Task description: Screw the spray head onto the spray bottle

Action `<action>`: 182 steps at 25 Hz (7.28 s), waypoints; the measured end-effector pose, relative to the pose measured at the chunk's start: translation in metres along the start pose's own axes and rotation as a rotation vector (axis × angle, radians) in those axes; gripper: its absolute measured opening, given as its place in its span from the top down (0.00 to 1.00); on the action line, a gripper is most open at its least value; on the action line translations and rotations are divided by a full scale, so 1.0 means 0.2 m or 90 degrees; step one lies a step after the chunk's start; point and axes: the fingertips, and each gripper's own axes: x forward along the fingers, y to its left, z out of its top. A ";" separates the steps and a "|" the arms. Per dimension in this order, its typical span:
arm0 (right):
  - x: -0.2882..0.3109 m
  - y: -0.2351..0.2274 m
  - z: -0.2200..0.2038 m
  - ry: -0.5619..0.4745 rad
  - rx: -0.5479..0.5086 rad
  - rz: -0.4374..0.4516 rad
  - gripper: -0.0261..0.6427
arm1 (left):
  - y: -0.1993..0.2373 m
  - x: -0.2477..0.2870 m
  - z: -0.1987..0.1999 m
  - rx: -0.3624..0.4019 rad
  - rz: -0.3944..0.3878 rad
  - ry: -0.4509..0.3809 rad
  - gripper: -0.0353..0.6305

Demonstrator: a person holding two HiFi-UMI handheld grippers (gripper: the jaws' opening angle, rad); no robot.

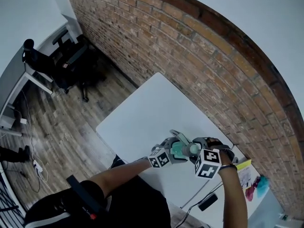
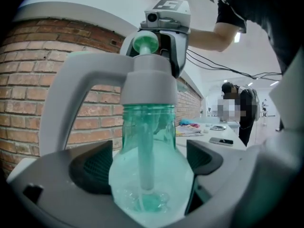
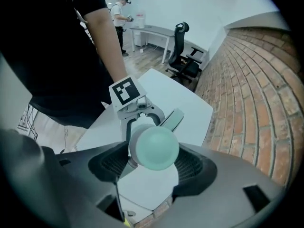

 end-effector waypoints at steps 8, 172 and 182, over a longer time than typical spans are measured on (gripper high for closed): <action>0.08 -0.01 0.02 0.031 -0.035 0.030 0.55 | 0.02 -0.01 -0.02 0.004 0.011 0.004 0.22; 0.04 0.03 -0.03 0.112 -0.377 0.042 0.56 | 0.02 0.03 0.00 -0.022 0.009 -0.014 0.22; 0.05 0.03 -0.01 0.078 -0.183 0.070 0.56 | 0.01 0.02 0.00 -0.022 0.010 -0.016 0.22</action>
